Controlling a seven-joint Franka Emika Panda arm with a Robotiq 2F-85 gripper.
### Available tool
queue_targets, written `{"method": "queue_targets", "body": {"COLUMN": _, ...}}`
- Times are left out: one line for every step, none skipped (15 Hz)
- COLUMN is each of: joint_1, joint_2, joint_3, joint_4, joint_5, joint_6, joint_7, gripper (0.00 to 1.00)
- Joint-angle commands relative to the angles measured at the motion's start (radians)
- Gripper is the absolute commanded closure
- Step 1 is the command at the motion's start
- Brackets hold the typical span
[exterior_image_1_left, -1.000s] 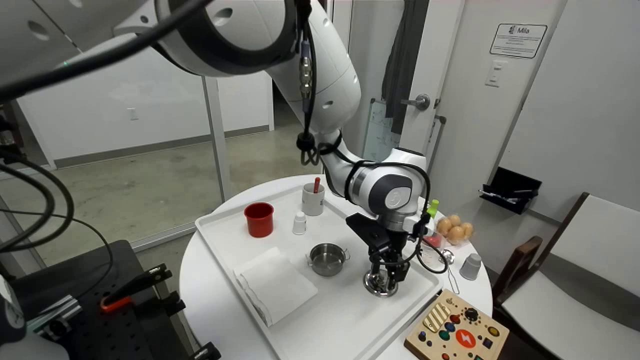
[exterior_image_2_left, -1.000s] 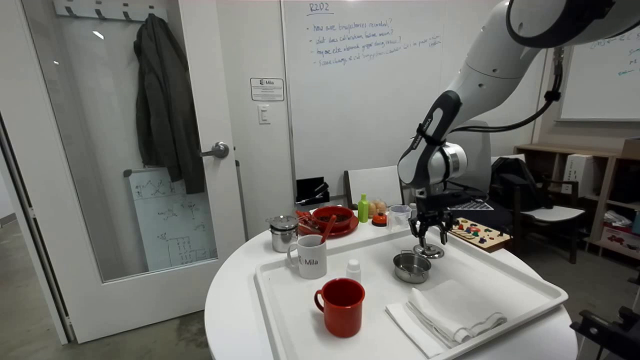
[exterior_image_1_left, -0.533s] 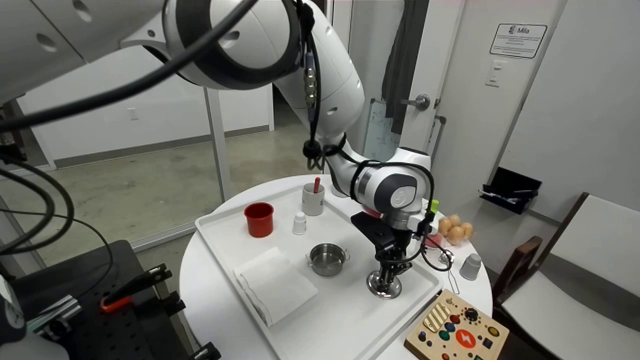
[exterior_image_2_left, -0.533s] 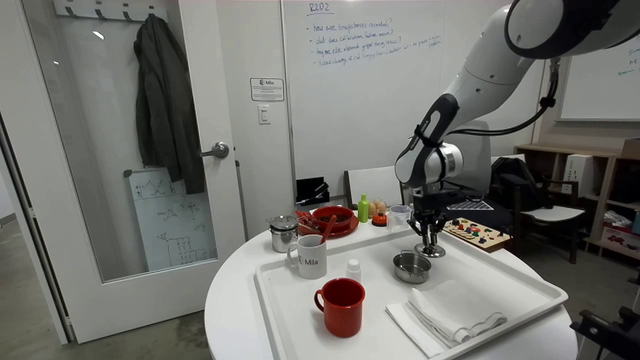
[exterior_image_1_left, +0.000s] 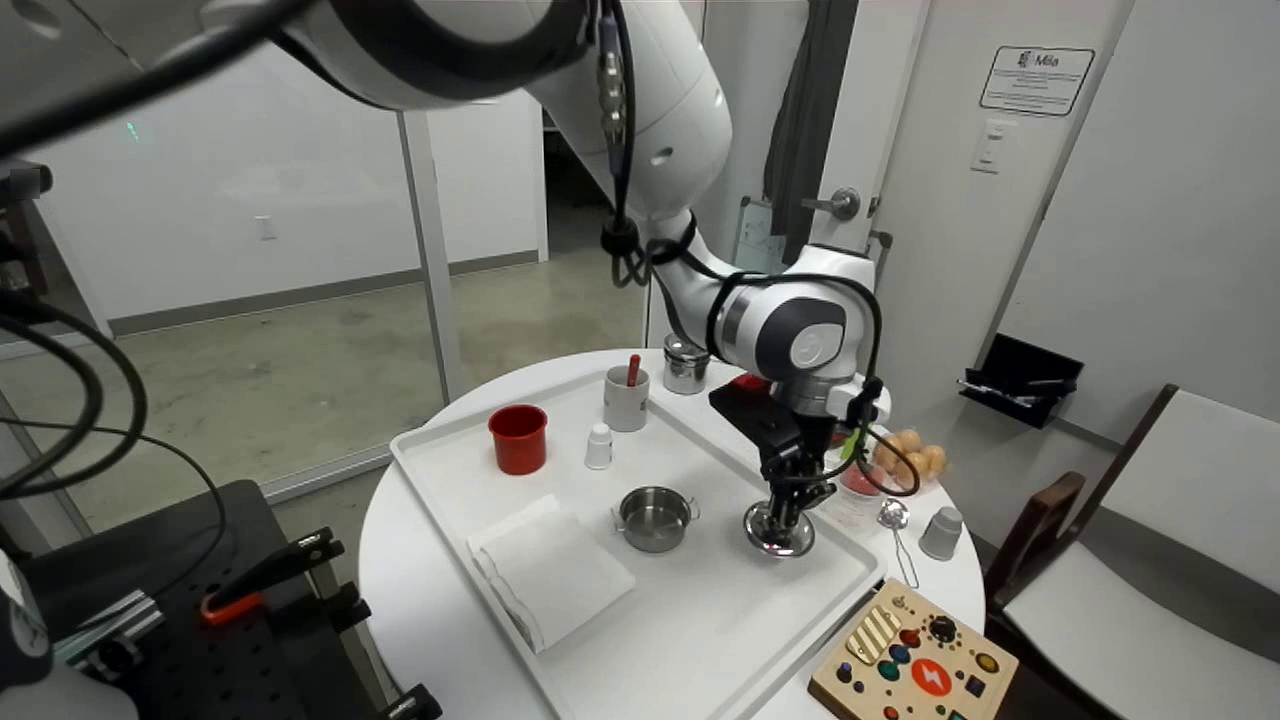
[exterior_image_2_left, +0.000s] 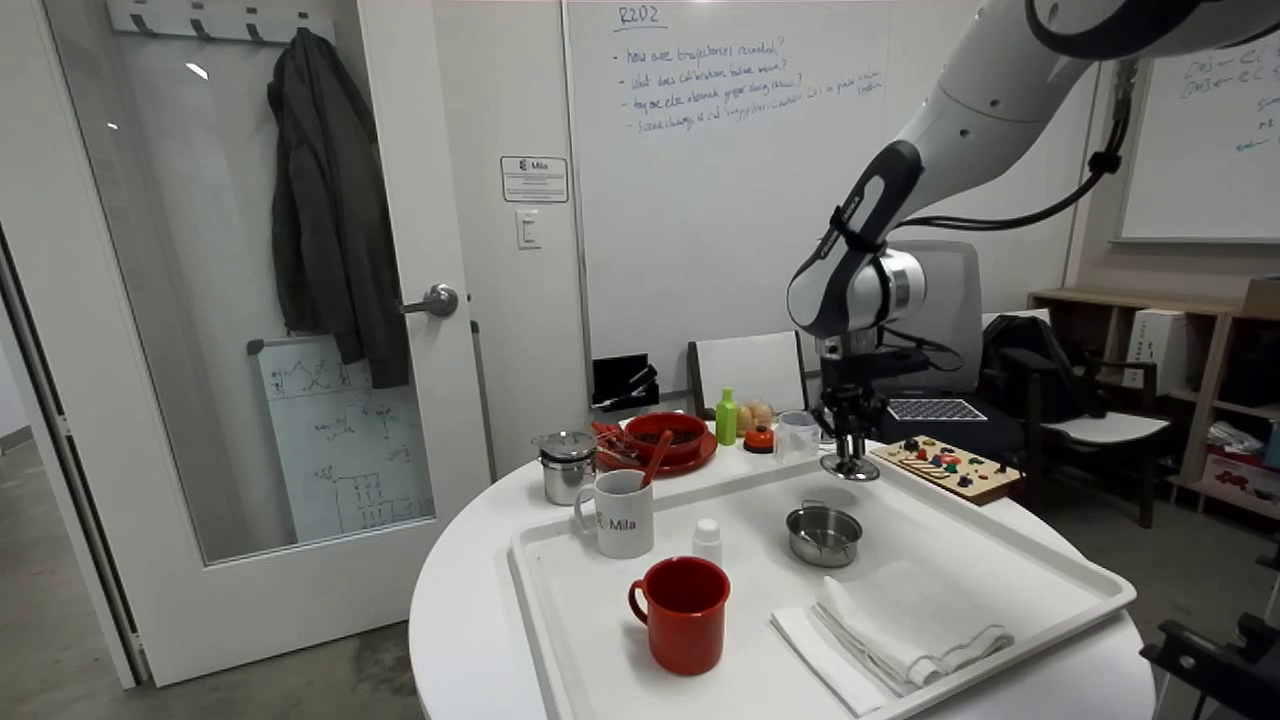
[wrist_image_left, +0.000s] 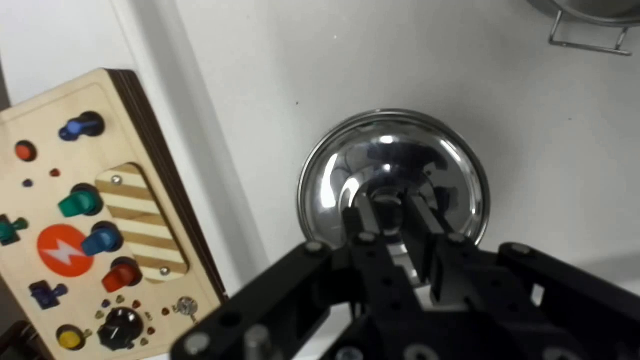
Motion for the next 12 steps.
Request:
{"method": "queue_targets", "body": {"joint_1": 0.036, "joint_2": -0.203, "joint_3": -0.014, "joint_4": -0.222, "joint_5": -0.036, "joint_6": 0.009, "joint_7": -0.018, "gripper": 0.95}}
{"method": "queue_targets", "body": {"joint_1": 0.044, "joint_2": -0.236, "joint_3": -0.015, "joint_4": -0.257, "joint_5": -0.048, "joint_6": 0.006, "joint_7": -0.024, "gripper": 0.95}}
{"method": "queue_targets", "body": {"joint_1": 0.053, "joint_2": -0.268, "joint_3": -0.012, "joint_4": -0.295, "joint_5": -0.061, "joint_6": 0.003, "joint_7": -0.031, "gripper": 0.95}}
{"method": "queue_targets", "body": {"joint_1": 0.062, "joint_2": -0.294, "joint_3": -0.007, "joint_4": -0.330, "joint_5": -0.076, "joint_6": 0.000, "joint_7": -0.040, "gripper": 0.95}}
{"method": "queue_targets", "body": {"joint_1": 0.072, "joint_2": -0.320, "joint_3": 0.000, "joint_4": -0.367, "joint_5": -0.090, "joint_6": 0.000, "joint_7": -0.052, "gripper": 0.95}}
{"method": "queue_targets", "body": {"joint_1": 0.086, "joint_2": -0.339, "joint_3": 0.002, "joint_4": -0.398, "joint_5": -0.104, "joint_6": 0.002, "joint_7": -0.051, "gripper": 0.95}}
{"method": "queue_targets", "body": {"joint_1": 0.096, "joint_2": -0.357, "joint_3": 0.011, "joint_4": -0.427, "joint_5": -0.116, "joint_6": 0.002, "joint_7": -0.059, "gripper": 0.95}}
{"method": "queue_targets", "body": {"joint_1": 0.106, "joint_2": -0.369, "joint_3": 0.018, "joint_4": -0.449, "joint_5": -0.127, "joint_6": -0.003, "joint_7": -0.063, "gripper": 0.95}}
{"method": "queue_targets", "body": {"joint_1": 0.117, "joint_2": -0.379, "joint_3": 0.028, "joint_4": -0.468, "joint_5": -0.134, "joint_6": -0.008, "joint_7": -0.066, "gripper": 0.95}}
{"method": "queue_targets", "body": {"joint_1": 0.127, "joint_2": -0.382, "joint_3": 0.037, "joint_4": -0.479, "joint_5": -0.141, "joint_6": -0.008, "joint_7": -0.065, "gripper": 0.95}}
{"method": "queue_targets", "body": {"joint_1": 0.138, "joint_2": -0.382, "joint_3": 0.043, "joint_4": -0.486, "joint_5": -0.147, "joint_6": -0.011, "joint_7": -0.060, "gripper": 0.95}}
{"method": "queue_targets", "body": {"joint_1": 0.149, "joint_2": -0.375, "joint_3": 0.047, "joint_4": -0.485, "joint_5": -0.154, "joint_6": -0.017, "joint_7": -0.052, "gripper": 0.95}}
